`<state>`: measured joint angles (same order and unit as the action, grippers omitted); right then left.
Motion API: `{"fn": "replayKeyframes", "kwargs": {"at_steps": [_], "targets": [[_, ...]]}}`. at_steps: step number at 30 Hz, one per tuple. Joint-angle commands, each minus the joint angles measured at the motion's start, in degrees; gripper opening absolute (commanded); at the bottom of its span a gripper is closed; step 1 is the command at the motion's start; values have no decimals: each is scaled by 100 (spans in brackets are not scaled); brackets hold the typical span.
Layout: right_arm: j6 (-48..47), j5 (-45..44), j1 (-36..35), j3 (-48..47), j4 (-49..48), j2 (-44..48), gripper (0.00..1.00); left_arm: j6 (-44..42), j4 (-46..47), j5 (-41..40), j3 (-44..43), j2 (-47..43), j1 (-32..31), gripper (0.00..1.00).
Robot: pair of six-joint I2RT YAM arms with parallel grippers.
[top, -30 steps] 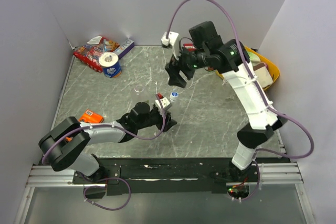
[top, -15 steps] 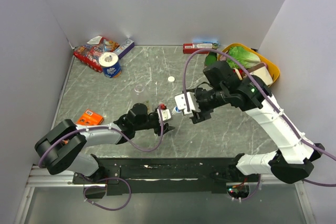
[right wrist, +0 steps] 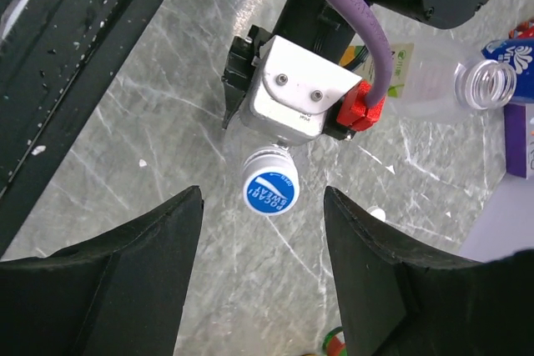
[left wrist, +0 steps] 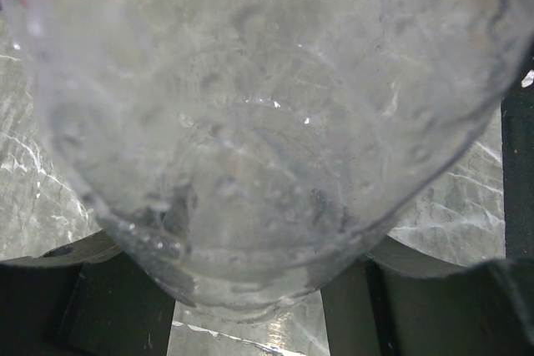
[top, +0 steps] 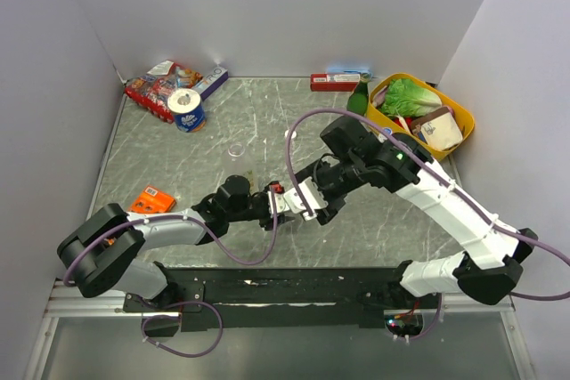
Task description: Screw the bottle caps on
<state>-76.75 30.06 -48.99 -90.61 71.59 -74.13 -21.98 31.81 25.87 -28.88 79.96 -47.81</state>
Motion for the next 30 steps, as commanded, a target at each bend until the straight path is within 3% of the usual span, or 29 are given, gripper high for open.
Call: {"fn": "replayKeyframes", "kwargs": {"at_steps": [1, 12, 21, 24, 30], "targets": [[-349, 43, -58, -1, -146, -75, 66, -281, 176, 217, -38, -174, 17, 1], [-622, -53, -67, -45, 241, -348, 55, -255, 282, 208, -47, -130, 61, 1], [-297, -123, -67, -115, 268, -550, 33, -184, 334, 138, -74, -95, 79, 1], [133, -290, -67, -150, 162, -646, 26, -79, 439, -55, -91, -104, 70, 1], [1870, -651, -32, -299, -101, -1024, 14, 702, 659, -818, -275, -77, 79, 1]]}}
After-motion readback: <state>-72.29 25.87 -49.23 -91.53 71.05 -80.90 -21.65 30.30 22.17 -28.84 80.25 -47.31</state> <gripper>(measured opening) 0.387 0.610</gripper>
